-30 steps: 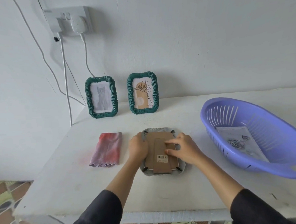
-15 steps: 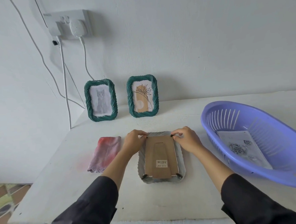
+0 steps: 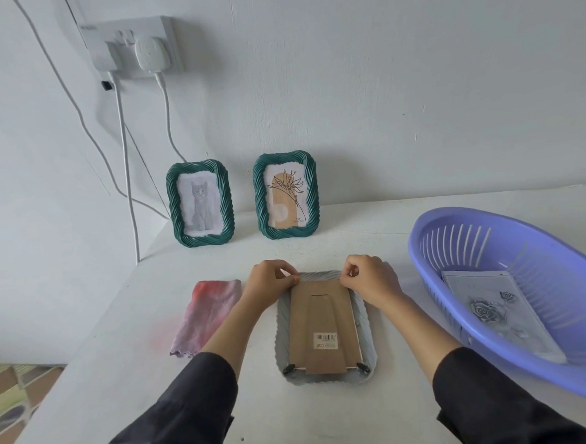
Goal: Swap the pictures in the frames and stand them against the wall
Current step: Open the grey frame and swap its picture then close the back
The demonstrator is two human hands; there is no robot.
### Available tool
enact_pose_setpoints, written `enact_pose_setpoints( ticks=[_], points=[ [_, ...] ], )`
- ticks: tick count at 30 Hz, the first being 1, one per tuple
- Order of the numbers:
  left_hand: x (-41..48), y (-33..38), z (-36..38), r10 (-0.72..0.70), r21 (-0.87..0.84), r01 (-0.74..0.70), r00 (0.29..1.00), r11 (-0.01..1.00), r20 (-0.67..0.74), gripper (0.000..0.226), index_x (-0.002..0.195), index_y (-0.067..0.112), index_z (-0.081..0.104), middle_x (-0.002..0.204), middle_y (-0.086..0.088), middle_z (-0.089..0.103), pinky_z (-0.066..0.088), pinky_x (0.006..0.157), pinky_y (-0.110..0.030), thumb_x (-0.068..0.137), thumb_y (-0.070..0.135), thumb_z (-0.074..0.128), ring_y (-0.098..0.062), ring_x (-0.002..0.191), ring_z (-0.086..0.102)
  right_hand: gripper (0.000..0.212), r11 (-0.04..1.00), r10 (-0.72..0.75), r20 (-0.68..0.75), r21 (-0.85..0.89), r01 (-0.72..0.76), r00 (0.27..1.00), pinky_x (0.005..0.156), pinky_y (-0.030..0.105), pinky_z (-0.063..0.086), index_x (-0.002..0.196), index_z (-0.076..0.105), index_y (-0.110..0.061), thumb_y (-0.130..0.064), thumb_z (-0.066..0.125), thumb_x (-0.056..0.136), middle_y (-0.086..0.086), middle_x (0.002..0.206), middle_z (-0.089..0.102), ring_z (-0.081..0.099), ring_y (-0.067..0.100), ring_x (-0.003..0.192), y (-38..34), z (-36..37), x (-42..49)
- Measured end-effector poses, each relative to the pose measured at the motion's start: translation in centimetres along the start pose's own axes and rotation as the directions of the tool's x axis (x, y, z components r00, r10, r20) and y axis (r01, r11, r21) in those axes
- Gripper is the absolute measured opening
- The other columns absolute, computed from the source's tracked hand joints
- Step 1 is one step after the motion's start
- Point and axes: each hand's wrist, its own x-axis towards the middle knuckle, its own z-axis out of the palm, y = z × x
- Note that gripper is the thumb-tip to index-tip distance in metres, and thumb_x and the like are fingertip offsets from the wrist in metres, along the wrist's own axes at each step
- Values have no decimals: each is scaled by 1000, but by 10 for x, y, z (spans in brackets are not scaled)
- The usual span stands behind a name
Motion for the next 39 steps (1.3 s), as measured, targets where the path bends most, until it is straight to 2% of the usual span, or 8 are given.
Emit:
enact_pose_setpoints(
  ticks=[8, 11, 15, 20, 24, 30, 33, 39],
  points=[
    [1, -3, 9, -20, -27, 18, 999, 999, -51, 7, 86, 18, 69, 60, 9, 51, 31, 52, -21, 85, 22, 63, -4, 58, 45, 8, 1000, 21, -34, -21, -21, 999, 55, 28, 29, 73, 49, -16, -18, 53, 80, -1, 65, 52, 44, 23, 63, -5, 8, -2],
    [-5, -7, 13, -25, -122, 17, 998, 992, -61, 16, 97, 14, 69, 77, 3, 56, 37, 62, -21, 88, 24, 60, -8, 70, 49, 8, 996, 0, -31, 94, 3, 1000, 54, 27, 30, 79, 53, -19, -17, 51, 87, -4, 64, 48, 45, 20, 61, 5, 12, -8],
    [-19, -13, 14, -46, -264, 22, 995, 964, -88, 17, 102, 11, 68, 105, -8, 56, 42, 77, -22, 90, 18, 58, -17, 91, 55, 17, 980, -10, -99, 195, 29, 995, 70, 24, 36, 101, 64, -18, -16, 53, 89, -1, 86, 52, 50, 11, 68, 15, 17, -24],
    [-44, -15, 12, -36, -269, 5, 993, 963, -110, 16, 99, 12, 68, 110, -6, 52, 41, 71, -12, 89, 10, 56, -15, 92, 51, 16, 970, -10, -122, 242, 40, 993, 85, 34, 46, 98, 66, -16, -12, 57, 86, 6, 101, 55, 58, 23, 90, 15, 18, -56],
    [-65, -17, 12, -21, -243, -3, 995, 970, -95, 16, 101, 12, 70, 114, -3, 52, 39, 86, -23, 88, 13, 60, -14, 98, 50, 13, 963, -36, -108, 262, 63, 994, 82, 25, 39, 92, 69, -15, -10, 60, 84, -1, 95, 47, 52, 14, 89, 14, 21, -81],
    [-98, -25, 7, 50, -230, -60, 997, 971, -51, 12, 92, 16, 74, 111, 5, 48, 37, 94, -26, 82, 18, 68, -13, 110, 48, 13, 948, -42, -66, 313, 61, 997, 89, 18, 30, 93, 70, -13, -10, 65, 81, -1, 107, 43, 46, 8, 105, 16, 20, -114],
    [-114, -31, 2, 122, -185, -118, 992, 976, 13, 11, 89, 24, 75, 119, 6, 48, 33, 101, -31, 78, 22, 74, -15, 118, 42, 13, 937, -66, -56, 340, 81, 996, 94, 17, 26, 92, 71, -14, -14, 71, 78, 1, 112, 43, 43, 8, 114, 19, 19, -130],
    [-130, -34, -4, 181, -187, -160, 978, 969, 105, 25, 81, 41, 73, 142, 7, 45, 28, 108, -32, 61, 35, 85, -12, 131, 37, 22, 928, -101, 2, 361, 93, 995, 100, 22, 25, 85, 64, -35, -28, 79, 70, -2, 121, 40, 36, 5, 121, 19, 16, -145]
  ],
)
